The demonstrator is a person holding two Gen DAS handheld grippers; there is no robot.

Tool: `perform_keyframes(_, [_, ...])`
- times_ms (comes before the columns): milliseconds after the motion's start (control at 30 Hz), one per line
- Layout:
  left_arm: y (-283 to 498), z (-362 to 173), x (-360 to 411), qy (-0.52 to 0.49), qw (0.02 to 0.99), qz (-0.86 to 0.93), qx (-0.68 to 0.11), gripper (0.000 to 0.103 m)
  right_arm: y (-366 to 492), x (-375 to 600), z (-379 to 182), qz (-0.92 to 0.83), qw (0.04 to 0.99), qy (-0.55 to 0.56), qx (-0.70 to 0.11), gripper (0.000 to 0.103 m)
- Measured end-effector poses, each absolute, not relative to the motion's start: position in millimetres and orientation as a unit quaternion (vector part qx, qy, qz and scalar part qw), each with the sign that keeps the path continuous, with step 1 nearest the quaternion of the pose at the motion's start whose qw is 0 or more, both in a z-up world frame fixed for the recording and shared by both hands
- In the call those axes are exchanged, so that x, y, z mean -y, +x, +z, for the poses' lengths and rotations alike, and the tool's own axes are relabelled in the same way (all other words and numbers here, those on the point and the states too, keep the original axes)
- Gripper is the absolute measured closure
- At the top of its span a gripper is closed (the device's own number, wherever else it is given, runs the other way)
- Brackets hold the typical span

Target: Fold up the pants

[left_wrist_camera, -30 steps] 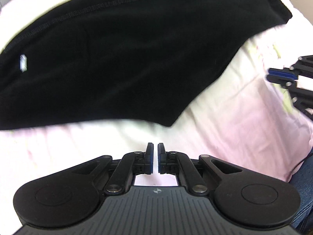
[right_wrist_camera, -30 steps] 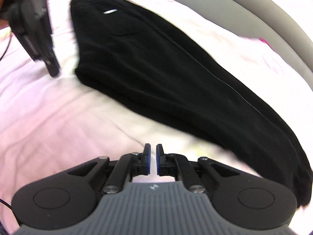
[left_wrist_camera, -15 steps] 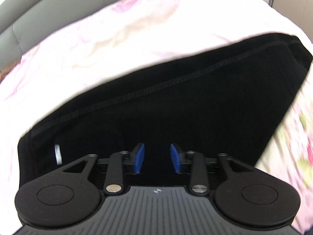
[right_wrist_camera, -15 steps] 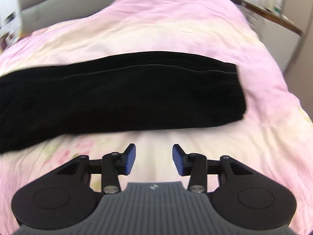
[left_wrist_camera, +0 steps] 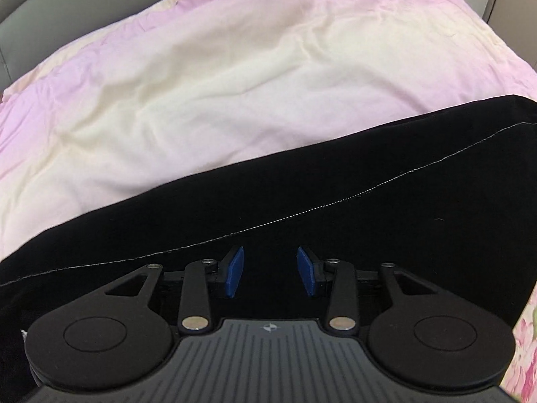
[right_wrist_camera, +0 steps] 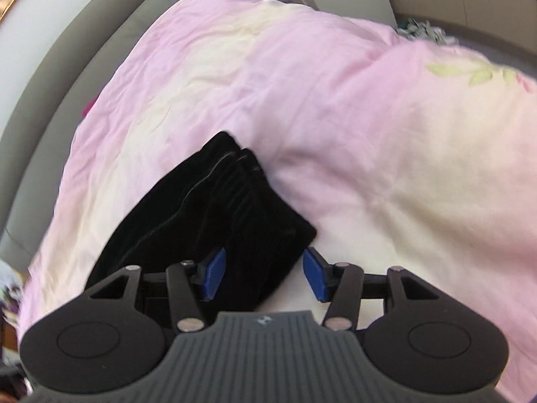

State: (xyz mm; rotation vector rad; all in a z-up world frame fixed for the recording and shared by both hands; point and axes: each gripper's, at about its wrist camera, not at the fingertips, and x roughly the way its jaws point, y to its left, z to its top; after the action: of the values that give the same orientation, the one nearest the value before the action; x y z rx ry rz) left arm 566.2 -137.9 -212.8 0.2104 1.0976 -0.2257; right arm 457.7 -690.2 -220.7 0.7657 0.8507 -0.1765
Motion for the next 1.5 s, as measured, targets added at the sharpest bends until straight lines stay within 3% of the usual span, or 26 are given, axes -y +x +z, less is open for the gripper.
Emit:
perform_keyframes(133, [571, -223, 144, 0.104, 0.833, -0.102, -0.533, 0.058, 472, 697, -245, -0.078, 0.819, 0.405, -0.398, 0.063])
perform_keyframes(167, [572, -226, 145, 0.108, 0.833, -0.099, -0.534, 0.058, 474, 698, -246, -0.083, 0.819, 0.404, -0.399, 0.076])
perform_keyframes(200, [574, -229, 148, 0.114, 0.832, -0.095, -0.534, 0.061, 475, 698, -244, -0.085, 0.824, 0.394, -0.397, 0.079])
perform_keyframes(233, [575, -233, 149, 0.121, 0.83, -0.089, -0.536, 0.067, 477, 698, -239, -0.08, 0.837, 0.379, -0.387, 0.092])
perform_keyframes(300, [579, -240, 150, 0.132, 0.825, -0.081, -0.544, 0.071, 481, 694, -219, -0.066, 0.872, 0.332, -0.352, 0.094])
perform_keyframes(400, [587, -248, 149, 0.123, 0.823, -0.063, -0.551, 0.075, 490, 686, -215, -0.072, 0.884, 0.279, -0.369, 0.094])
perform_keyframes(600, [579, -236, 151, 0.146, 0.829, -0.039, -0.538, 0.076, 494, 688, -237, -0.092, 0.868, 0.282, -0.399, 0.091])
perform_keyframes(667, [561, -225, 153, 0.161, 0.837, -0.058, -0.519, 0.076, 492, 685, -229, -0.094, 0.87, 0.267, -0.404, 0.072])
perform_keyframes(700, [552, -220, 155, 0.164, 0.839, -0.074, -0.514, 0.076, 490, 680, -223, -0.093, 0.877, 0.24, -0.406, 0.069])
perform_keyframes(933, [473, -191, 194, 0.207, 0.837, -0.207, -0.463, 0.065, 452, 625, -199, -0.01, 0.905, 0.048, -0.424, 0.069])
perform_keyframes(1067, [431, -190, 223, 0.233, 0.814, -0.273, -0.456, 0.064, 431, 576, -206, 0.059, 0.9, -0.033, -0.431, 0.07])
perform_keyframes(1133, [413, -192, 239, 0.259, 0.809, -0.296, -0.437, 0.048, 423, 551, -209, 0.096, 0.896, -0.054, -0.429, 0.07])
perform_keyframes(1200, [402, -197, 257, 0.294, 0.805, -0.312, -0.412, 0.044, 417, 527, -212, 0.123, 0.892, -0.084, -0.427, 0.07])
perform_keyframes(1433, [382, -234, 315, 0.425, 0.78, -0.319, -0.33, 0.045, 400, 461, -225, 0.207, 0.867, -0.183, -0.414, 0.07])
perform_keyframes(1500, [378, -239, 324, 0.447, 0.777, -0.318, -0.309, 0.055, 397, 450, -230, 0.217, 0.863, -0.208, -0.406, 0.07])
